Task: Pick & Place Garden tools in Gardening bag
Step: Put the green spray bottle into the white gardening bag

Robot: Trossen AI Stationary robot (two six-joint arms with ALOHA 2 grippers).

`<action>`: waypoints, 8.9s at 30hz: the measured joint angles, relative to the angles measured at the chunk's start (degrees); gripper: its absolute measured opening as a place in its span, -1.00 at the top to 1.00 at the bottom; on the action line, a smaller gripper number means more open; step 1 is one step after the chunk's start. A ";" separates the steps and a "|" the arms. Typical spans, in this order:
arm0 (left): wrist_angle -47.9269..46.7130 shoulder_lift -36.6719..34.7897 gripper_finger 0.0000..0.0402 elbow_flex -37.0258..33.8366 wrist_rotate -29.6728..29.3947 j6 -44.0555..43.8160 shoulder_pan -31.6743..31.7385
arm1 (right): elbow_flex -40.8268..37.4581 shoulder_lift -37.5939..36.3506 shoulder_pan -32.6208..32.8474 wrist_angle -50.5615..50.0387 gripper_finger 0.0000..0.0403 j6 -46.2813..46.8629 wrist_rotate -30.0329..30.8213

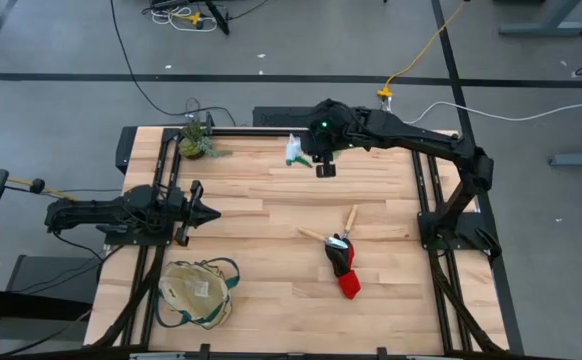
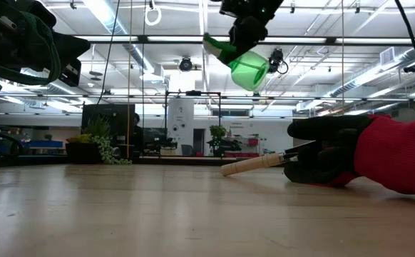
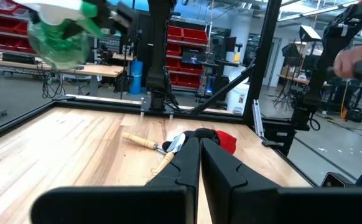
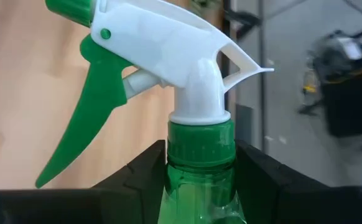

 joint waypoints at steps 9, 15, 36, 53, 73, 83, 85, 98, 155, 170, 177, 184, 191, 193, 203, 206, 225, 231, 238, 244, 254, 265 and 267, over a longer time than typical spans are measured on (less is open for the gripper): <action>0.00 0.00 0.90 0.00 0.02 0.01 0.00 | 0.00 0.00 2.46 0.03 0.17 7.63 -9.30; 0.00 0.00 0.90 0.00 0.02 0.01 0.00 | -1.29 -1.44 4.27 2.00 0.17 10.53 -12.87; 0.00 0.01 0.90 -0.01 0.01 0.01 0.01 | -32.26 -23.61 8.74 25.60 0.16 20.84 -14.36; 0.00 0.02 0.90 0.00 0.02 0.01 0.00 | -33.64 -25.49 8.72 27.08 0.17 20.48 -20.32; 0.02 0.01 0.90 -0.01 0.00 0.01 0.00 | -33.64 -25.49 8.72 27.04 0.17 21.67 -20.28; 1.79 0.00 0.90 -0.01 -1.29 -2.05 0.00 | -33.64 -25.49 8.72 27.02 0.17 25.41 -20.19; 2.91 0.02 0.90 0.00 -2.23 -2.88 0.02 | -33.64 -25.49 8.72 27.02 0.17 26.07 -20.17; 3.55 3.46 0.93 4.76 -3.68 -2.16 0.02 | -33.64 -25.49 8.72 26.97 0.17 26.51 -20.15; -3.93 61.95 0.93 62.07 13.71 18.52 11.47 | -33.64 -25.44 8.70 26.95 0.17 26.45 -20.32; -3.43 68.76 0.47 63.82 14.61 21.88 14.29 | -33.64 -25.44 8.70 26.93 0.17 29.84 -20.56; -2.77 69.72 0.02 63.83 13.46 26.00 13.54 | -33.64 -25.44 8.65 26.80 0.17 33.60 -26.37; -2.22 70.29 -0.23 63.80 13.48 25.98 12.49 | -33.64 -25.44 8.65 26.73 0.17 36.60 -31.34; -1.97 70.50 -0.24 63.80 13.50 25.97 9.47 | -33.64 -25.44 8.65 26.71 0.17 38.53 -37.35; -1.45 71.04 -0.23 63.82 13.50 25.97 8.48 | -33.64 -25.44 8.65 26.73 0.17 38.78 -38.10; 6.22 76.88 -0.21 63.80 13.57 25.68 5.68 | -33.62 -25.44 8.65 26.42 0.17 40.93 -38.36; 8.95 78.79 -0.21 63.78 13.93 24.50 5.44 | -33.62 -25.44 8.65 26.40 0.17 41.53 -39.52; 17.22 83.91 -0.21 63.80 18.81 21.36 4.42 | -33.62 -25.44 8.67 25.68 0.17 44.50 -44.32; 17.81 85.09 -0.21 63.80 18.68 21.09 4.44 | -33.62 -25.44 8.65 25.66 0.17 44.50 -44.26; 18.44 85.91 -0.21 63.80 18.69 21.15 4.44 | -33.62 -25.44 8.66 25.68 0.17 44.50 -44.16; 21.60 88.20 -0.21 63.80 19.05 20.12 3.95 | -33.62 -25.44 8.66 25.70 0.17 44.50 -44.15; 24.85 88.21 -0.21 63.80 18.90 19.50 3.45 | -33.62 -25.44 8.67 25.88 0.17 44.48 -44.15; 24.61 88.21 -0.10 63.80 19.06 19.53 2.89 | -33.62 -25.44 8.65 26.02 0.17 44.48 -44.15; 24.69 88.21 -0.06 63.80 18.93 19.50 2.80 | -33.62 -25.44 8.67 26.03 0.17 44.48 -44.15</action>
